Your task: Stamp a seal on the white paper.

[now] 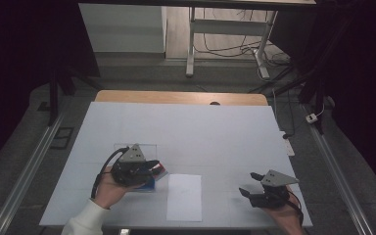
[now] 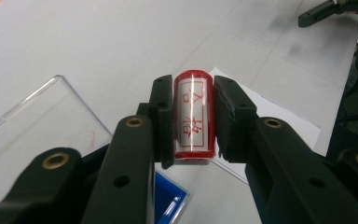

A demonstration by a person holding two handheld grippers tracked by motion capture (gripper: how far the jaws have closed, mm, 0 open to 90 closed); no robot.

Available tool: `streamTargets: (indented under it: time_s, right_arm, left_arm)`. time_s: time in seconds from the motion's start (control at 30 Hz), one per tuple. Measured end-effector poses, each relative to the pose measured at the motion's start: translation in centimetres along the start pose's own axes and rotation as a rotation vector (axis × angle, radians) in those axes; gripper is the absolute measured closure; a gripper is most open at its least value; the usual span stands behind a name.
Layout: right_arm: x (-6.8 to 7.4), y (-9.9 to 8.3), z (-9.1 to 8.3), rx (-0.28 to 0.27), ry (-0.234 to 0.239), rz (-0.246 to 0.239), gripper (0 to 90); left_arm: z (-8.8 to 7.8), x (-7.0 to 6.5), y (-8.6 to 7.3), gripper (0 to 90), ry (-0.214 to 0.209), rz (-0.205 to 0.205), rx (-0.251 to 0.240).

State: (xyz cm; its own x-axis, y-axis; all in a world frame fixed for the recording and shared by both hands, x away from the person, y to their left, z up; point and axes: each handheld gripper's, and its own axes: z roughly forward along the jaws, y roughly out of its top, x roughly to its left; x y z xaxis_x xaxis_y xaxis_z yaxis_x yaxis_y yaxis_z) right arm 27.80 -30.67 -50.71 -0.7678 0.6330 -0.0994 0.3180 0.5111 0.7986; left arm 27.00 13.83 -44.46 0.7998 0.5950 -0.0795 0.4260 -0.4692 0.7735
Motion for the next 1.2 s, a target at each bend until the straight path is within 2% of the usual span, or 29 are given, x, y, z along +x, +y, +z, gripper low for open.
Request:
streamTargets:
  time_s: [0.57, 1.2]
  right_arm:
    - [0.0, 0.0, 0.2, 0.002, 0.007, 0.000, 28.5]
    - [0.0, -0.1, 0.2, 0.009, 0.004, 0.000, 28.5]
  left_arm:
    - [2.1, -1.5, 0.6, 69.9, -0.035, 0.051, 0.033]
    - [4.1, -2.9, 1.5, 70.0, -0.066, 0.083, 0.062]
